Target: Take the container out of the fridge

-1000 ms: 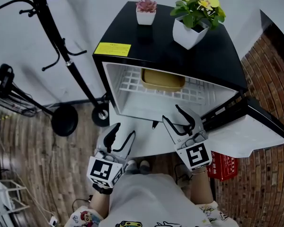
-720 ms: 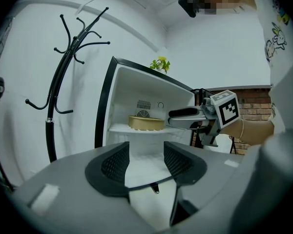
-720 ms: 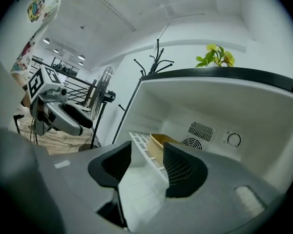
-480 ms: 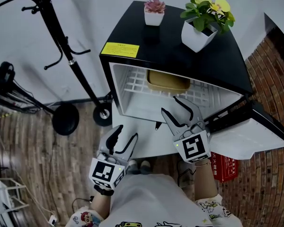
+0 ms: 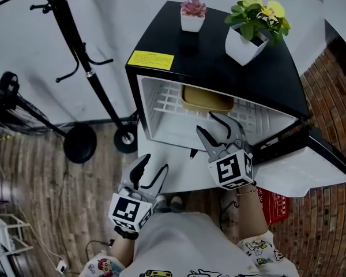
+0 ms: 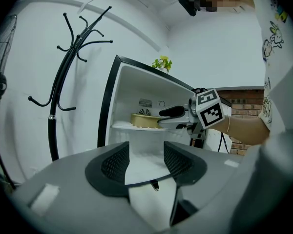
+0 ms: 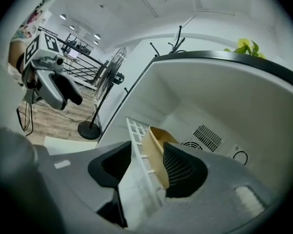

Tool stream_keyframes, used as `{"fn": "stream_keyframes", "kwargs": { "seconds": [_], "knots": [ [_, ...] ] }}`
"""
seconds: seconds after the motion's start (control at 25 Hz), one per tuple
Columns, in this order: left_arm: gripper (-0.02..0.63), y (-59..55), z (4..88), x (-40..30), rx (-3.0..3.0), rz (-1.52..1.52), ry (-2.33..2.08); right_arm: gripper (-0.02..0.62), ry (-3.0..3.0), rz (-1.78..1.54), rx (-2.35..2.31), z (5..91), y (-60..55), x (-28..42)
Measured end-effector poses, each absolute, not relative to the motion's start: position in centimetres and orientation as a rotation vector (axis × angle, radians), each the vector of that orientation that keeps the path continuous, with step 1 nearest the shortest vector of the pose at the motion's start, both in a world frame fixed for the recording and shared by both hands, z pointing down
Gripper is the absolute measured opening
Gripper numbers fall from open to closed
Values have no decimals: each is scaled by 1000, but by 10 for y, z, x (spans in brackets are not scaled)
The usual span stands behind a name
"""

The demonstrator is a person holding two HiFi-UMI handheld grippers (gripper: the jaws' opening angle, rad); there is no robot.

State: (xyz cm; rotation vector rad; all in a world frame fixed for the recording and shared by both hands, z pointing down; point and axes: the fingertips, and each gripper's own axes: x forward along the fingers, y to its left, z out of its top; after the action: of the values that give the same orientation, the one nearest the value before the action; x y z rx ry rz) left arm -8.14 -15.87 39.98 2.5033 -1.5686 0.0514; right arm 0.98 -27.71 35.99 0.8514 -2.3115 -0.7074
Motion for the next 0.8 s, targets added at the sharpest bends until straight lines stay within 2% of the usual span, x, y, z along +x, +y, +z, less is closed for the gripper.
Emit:
{"fn": "stream_keyframes", "kwargs": {
  "seconds": [0.8],
  "knots": [
    [213, -156, 402, -82, 2476, 15, -1606, 199, -2044, -879, 679, 379, -309, 2]
  ]
}}
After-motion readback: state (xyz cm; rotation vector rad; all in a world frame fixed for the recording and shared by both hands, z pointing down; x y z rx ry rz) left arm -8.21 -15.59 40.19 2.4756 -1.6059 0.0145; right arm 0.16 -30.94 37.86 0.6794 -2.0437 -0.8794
